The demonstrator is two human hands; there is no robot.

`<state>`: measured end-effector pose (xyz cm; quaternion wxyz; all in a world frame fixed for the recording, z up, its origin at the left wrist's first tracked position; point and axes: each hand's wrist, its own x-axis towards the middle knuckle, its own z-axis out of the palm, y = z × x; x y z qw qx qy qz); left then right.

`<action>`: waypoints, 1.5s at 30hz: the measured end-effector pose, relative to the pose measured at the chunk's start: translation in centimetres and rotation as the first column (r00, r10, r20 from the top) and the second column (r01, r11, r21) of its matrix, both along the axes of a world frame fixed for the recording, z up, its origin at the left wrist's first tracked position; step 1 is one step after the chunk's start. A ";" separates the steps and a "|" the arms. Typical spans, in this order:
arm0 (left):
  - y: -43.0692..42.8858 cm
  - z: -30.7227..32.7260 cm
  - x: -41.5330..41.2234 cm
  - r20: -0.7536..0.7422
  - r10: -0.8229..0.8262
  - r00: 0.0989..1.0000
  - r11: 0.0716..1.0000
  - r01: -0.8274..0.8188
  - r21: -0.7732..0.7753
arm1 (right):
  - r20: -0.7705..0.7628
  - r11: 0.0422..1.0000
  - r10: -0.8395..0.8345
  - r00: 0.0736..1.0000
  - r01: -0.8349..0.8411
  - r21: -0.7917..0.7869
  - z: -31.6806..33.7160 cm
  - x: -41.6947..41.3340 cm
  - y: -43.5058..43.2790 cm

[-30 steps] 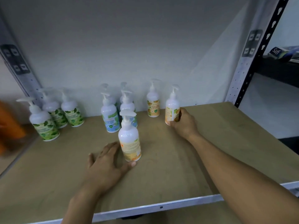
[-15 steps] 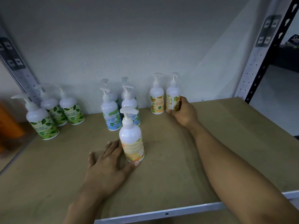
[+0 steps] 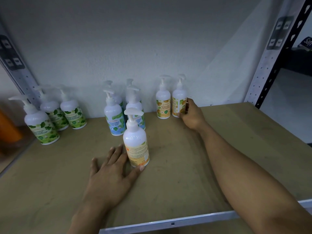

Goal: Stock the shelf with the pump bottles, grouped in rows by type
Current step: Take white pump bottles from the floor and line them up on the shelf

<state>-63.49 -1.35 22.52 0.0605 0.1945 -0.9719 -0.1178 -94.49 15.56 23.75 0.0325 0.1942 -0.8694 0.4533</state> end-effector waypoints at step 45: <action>0.0 0.0 -0.3 -0.022 0.015 1.000 1.000 -0.015 0.002 | -0.110 0.990 -0.120 0.987 0.127 0.063 0.0 0.0 -0.5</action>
